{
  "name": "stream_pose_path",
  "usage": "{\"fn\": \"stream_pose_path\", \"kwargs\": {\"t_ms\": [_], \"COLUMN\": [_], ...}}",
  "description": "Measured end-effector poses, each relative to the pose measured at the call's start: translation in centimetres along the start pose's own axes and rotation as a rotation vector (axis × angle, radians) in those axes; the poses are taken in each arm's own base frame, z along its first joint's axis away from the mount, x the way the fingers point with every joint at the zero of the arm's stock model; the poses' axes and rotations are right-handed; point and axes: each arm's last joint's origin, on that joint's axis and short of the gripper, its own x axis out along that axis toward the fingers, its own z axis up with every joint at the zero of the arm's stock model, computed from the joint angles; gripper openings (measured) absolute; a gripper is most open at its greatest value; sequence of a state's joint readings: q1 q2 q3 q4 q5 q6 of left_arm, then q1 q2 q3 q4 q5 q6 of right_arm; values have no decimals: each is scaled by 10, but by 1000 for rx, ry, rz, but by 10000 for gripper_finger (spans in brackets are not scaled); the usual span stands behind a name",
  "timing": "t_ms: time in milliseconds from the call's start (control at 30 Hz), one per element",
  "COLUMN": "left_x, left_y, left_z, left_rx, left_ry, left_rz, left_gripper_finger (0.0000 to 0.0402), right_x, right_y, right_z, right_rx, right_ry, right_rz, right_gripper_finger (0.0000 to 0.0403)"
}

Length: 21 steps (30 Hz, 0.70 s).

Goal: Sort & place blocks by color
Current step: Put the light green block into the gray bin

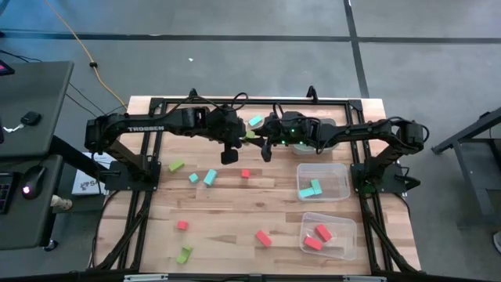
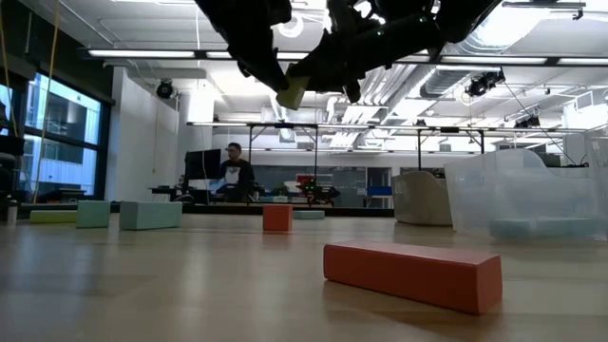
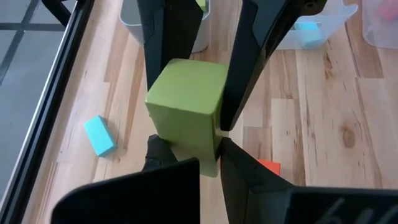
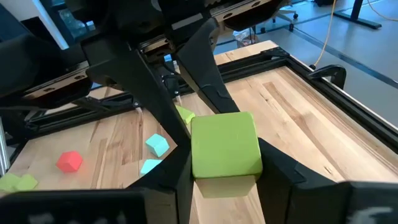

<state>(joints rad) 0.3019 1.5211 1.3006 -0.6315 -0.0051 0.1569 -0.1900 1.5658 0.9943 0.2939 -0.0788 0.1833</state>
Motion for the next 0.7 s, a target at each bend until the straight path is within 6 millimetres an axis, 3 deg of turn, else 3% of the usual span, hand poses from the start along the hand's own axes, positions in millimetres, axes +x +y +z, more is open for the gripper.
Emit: {"fn": "stream_pose_path", "kwargs": {"t_ms": [267, 533, 700], "left_x": [0, 0, 1], "left_y": [0, 0, 3], "left_z": [0, 0, 0], "left_rx": [3, 40, 43], "left_ry": [0, 1, 22], "left_rz": [0, 8, 111], "left_gripper_finger": [18, 82, 121], "right_x": [0, 0, 0], "right_y": [0, 1, 0], "right_z": [0, 0, -1], "right_rx": [26, 48, 52], "right_ry": [2, 2, 15], "right_rz": [0, 3, -25], "right_gripper_finger": [112, 112, 112]}}
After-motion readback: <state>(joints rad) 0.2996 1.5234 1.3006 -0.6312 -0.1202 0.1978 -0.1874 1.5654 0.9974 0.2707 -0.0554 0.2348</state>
